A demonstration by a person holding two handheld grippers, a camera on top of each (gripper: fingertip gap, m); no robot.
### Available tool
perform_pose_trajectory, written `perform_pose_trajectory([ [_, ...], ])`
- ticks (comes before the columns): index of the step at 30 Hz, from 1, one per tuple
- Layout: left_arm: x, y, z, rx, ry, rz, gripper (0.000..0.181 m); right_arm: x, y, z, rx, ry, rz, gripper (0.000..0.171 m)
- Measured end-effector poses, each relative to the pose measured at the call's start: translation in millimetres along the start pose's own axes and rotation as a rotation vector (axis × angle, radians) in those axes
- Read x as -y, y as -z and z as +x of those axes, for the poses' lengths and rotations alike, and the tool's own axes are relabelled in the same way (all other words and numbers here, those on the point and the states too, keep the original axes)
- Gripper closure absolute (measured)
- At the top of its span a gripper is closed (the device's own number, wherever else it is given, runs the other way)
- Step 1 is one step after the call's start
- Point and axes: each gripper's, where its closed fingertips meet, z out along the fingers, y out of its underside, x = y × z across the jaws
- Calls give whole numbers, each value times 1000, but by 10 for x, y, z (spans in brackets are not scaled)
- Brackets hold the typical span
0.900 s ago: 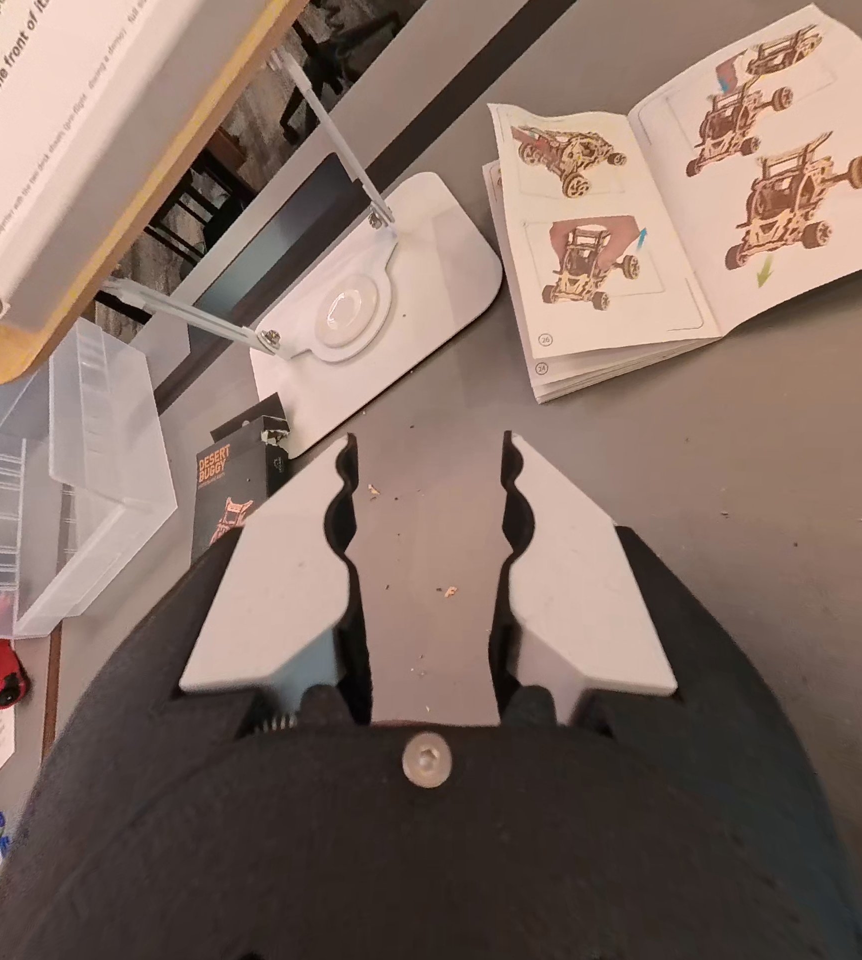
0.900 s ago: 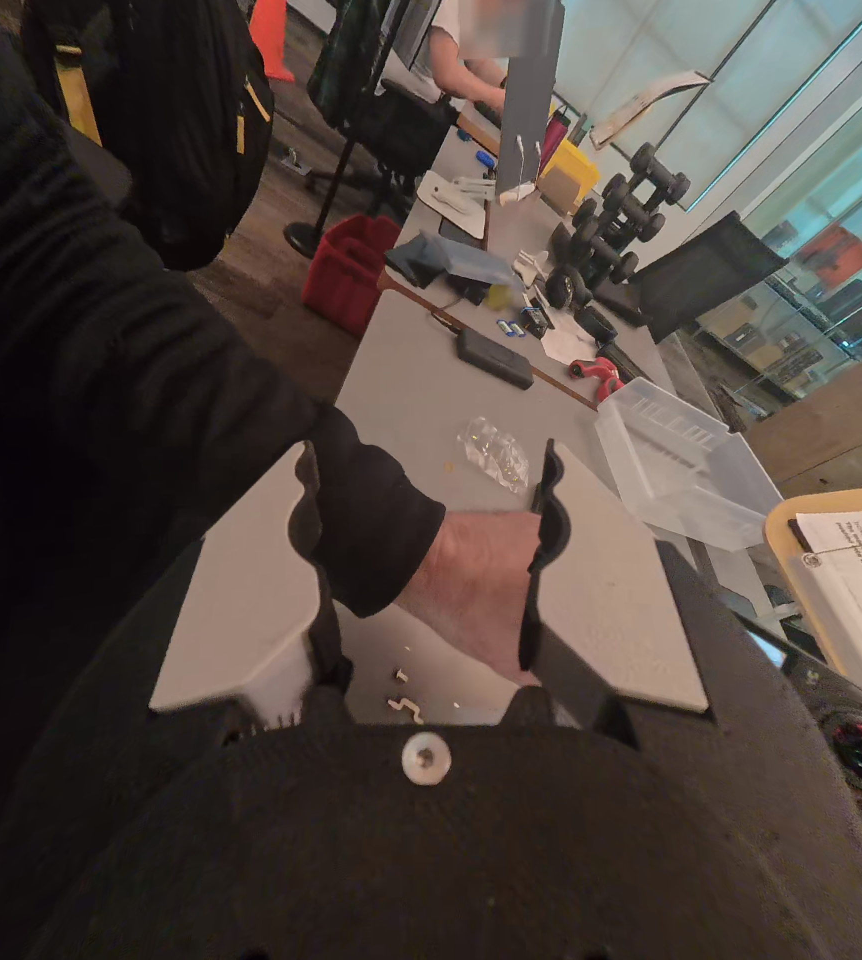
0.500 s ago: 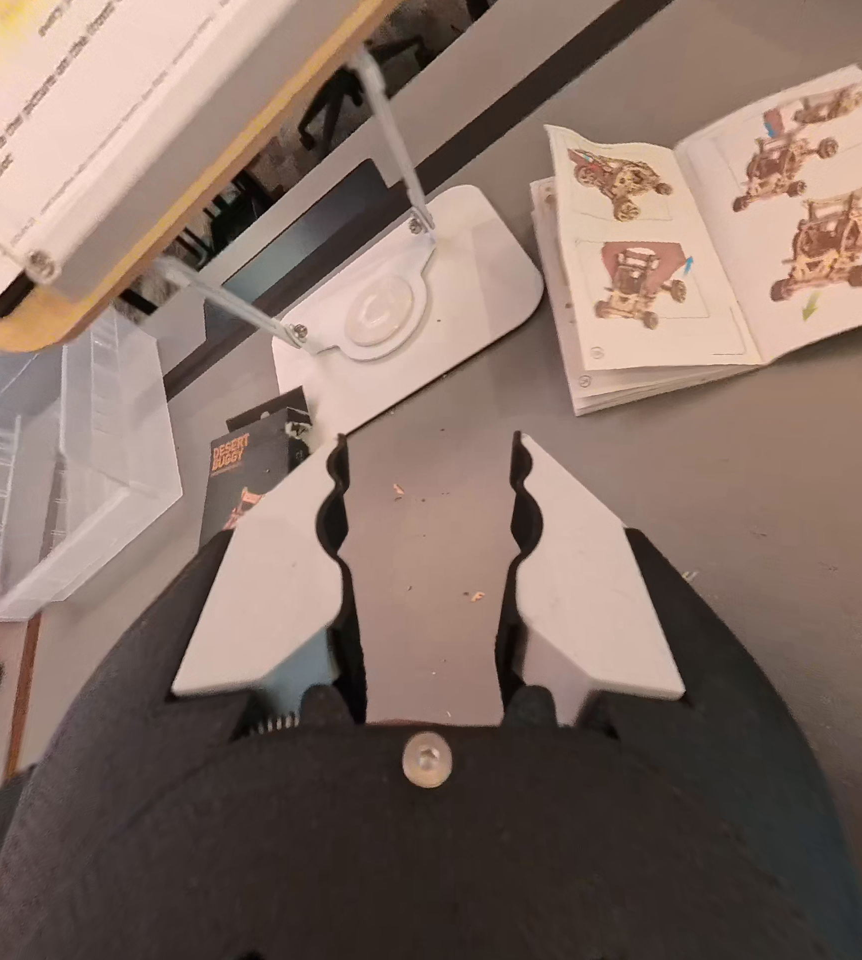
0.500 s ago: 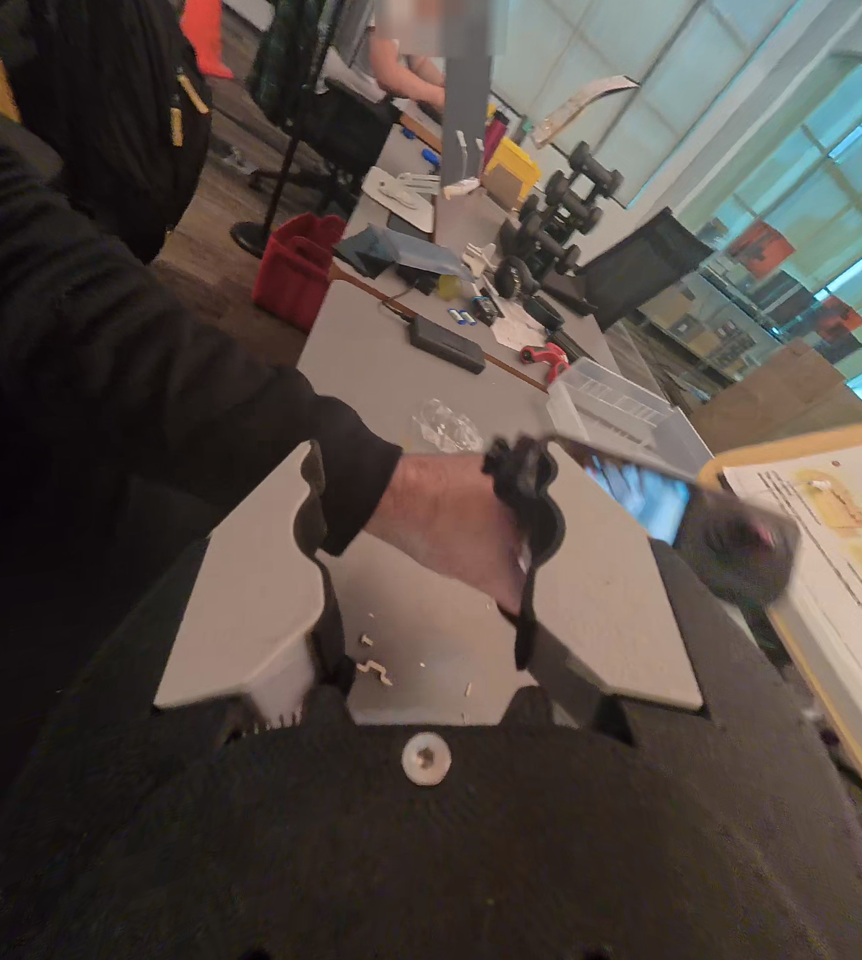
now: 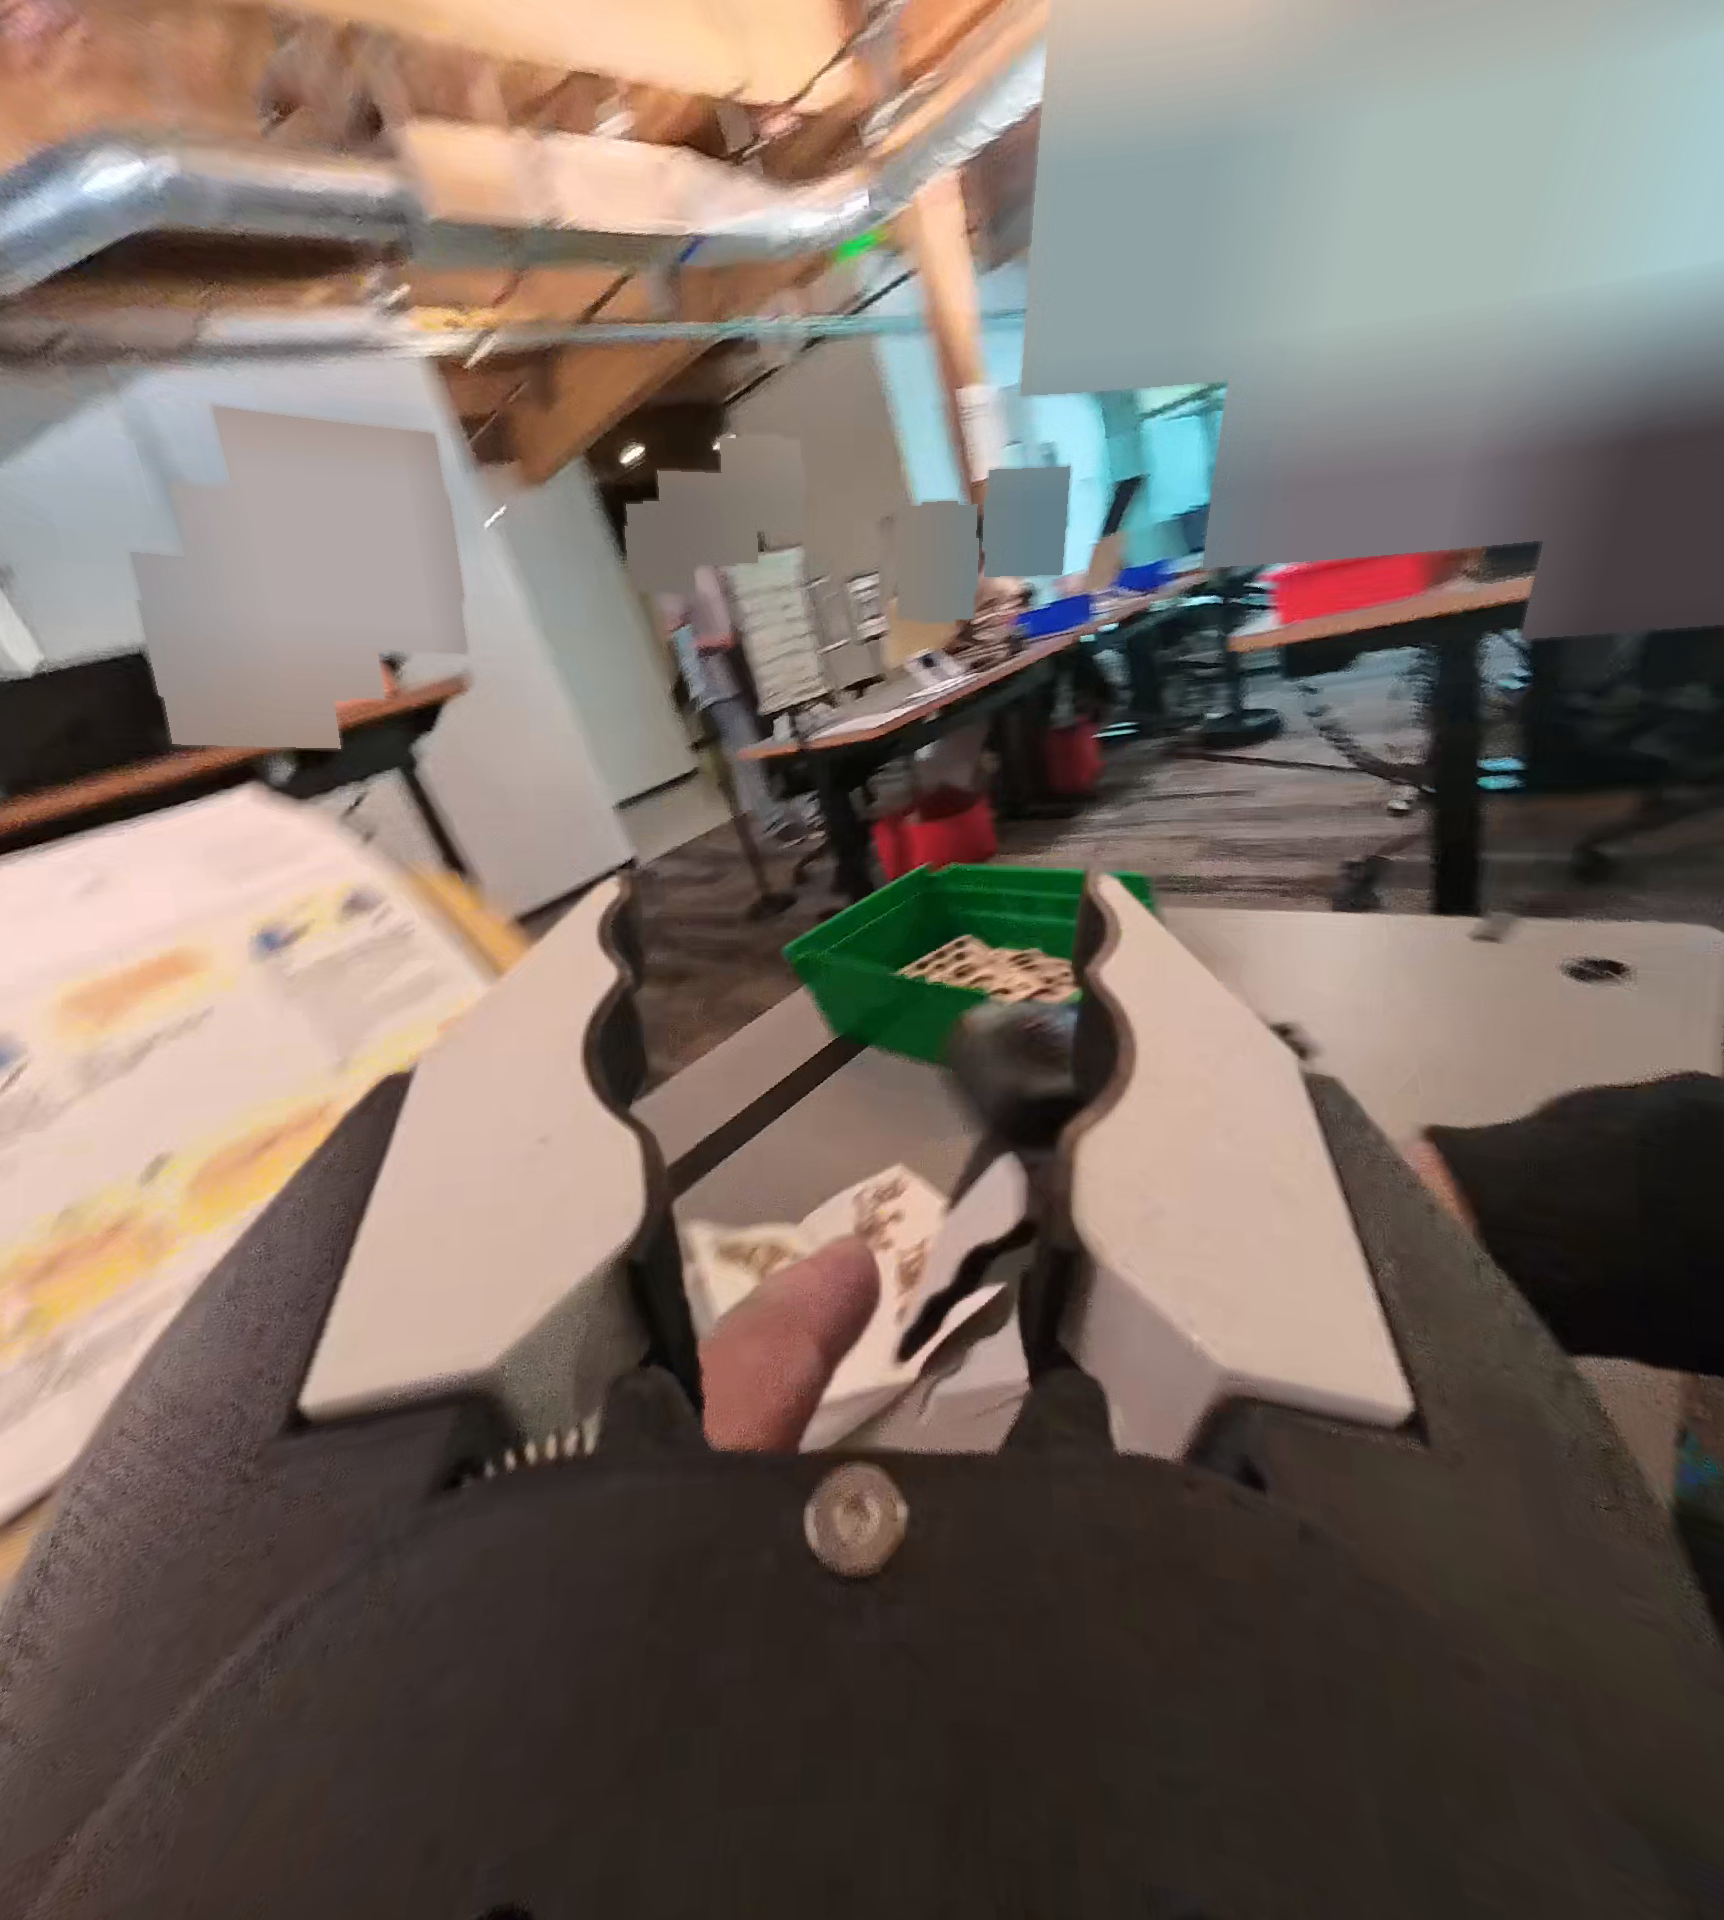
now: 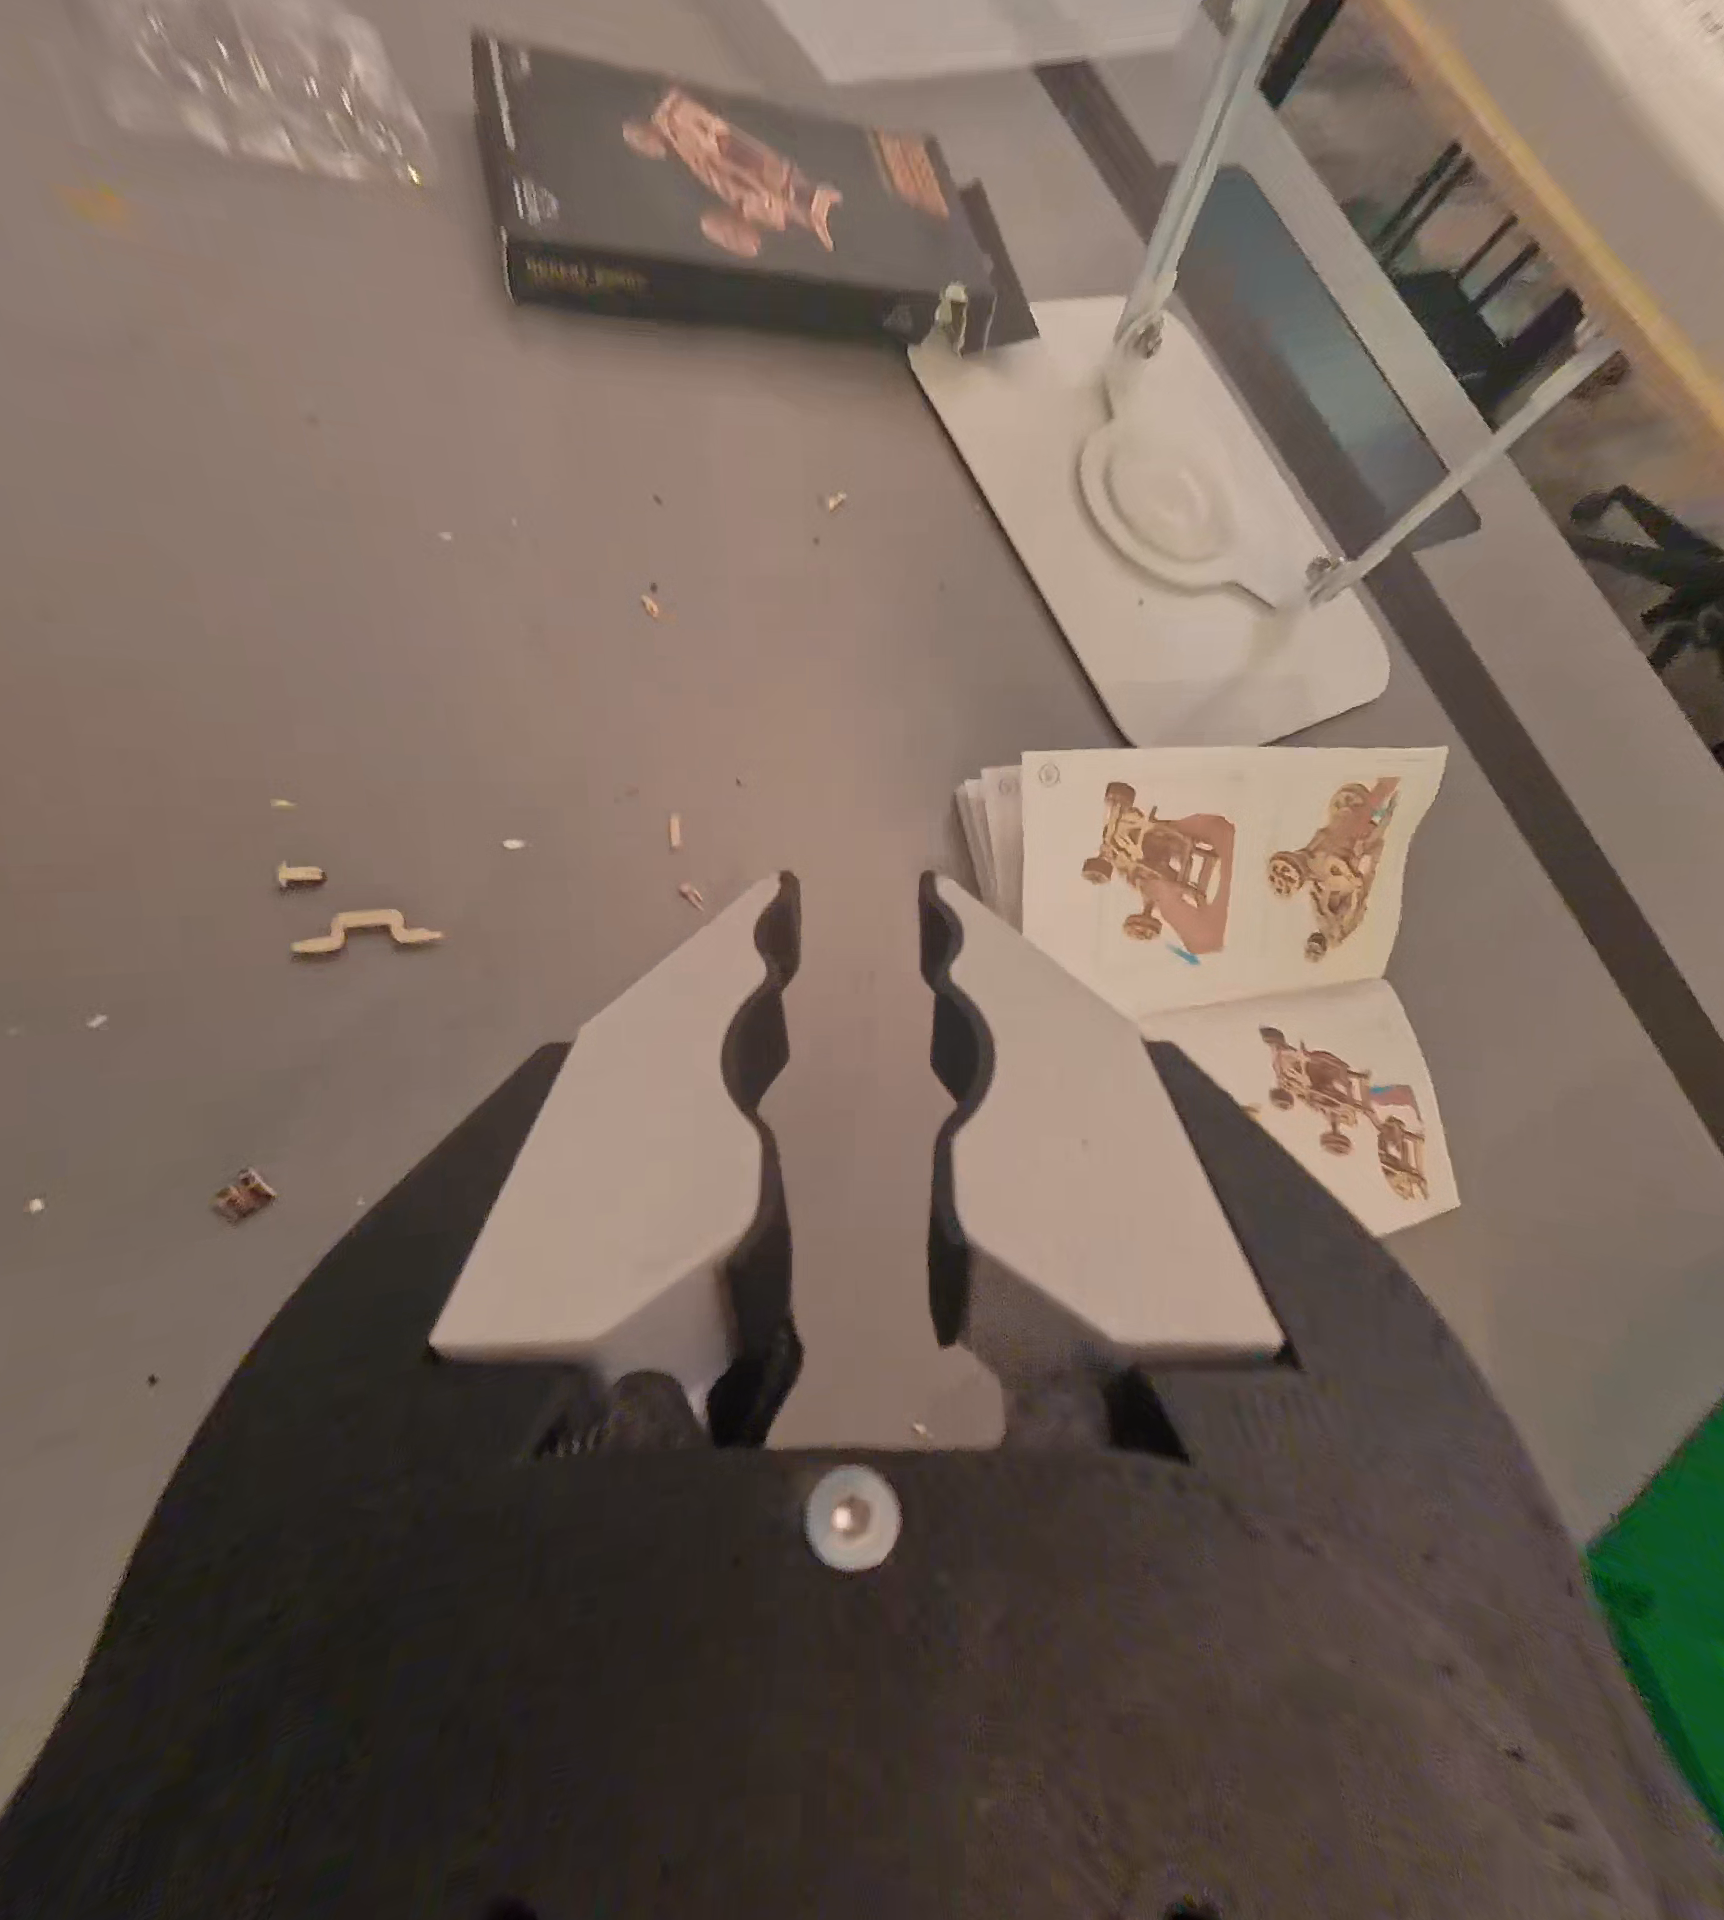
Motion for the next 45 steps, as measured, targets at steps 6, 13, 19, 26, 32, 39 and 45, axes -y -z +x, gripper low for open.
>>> perform_pose_trajectory([
  [6, -115, -463, 1121, -146, -373, -31, 65, -161, -55, 16, -104, 142, -149, 137],
  [13, -390, -661, 1281, -182, -399, -151, 57, -188, -63, 2, -115, 172, -183, 134],
  [19, -492, -751, 1341, -175, -439, -192, 54, -157, -68, -39, -117, 198, -184, 134],
  [26, -649, -801, 1329, -151, -463, -255, 49, -160, -79, -50, -118, 204, -190, 130],
  [32, -280, -697, 1174, -122, -369, -109, 49, -133, -24, -18, -104, 143, -150, 127],
  [39, -83, -373, 545, 55, -239, -71, 63, -101, 15, 16, -72, -10, -53, 118],
  [45, -378, 41, -13, 225, -89, -98, 88, 27, 11, -61, -25, -78, 28, 115],
])
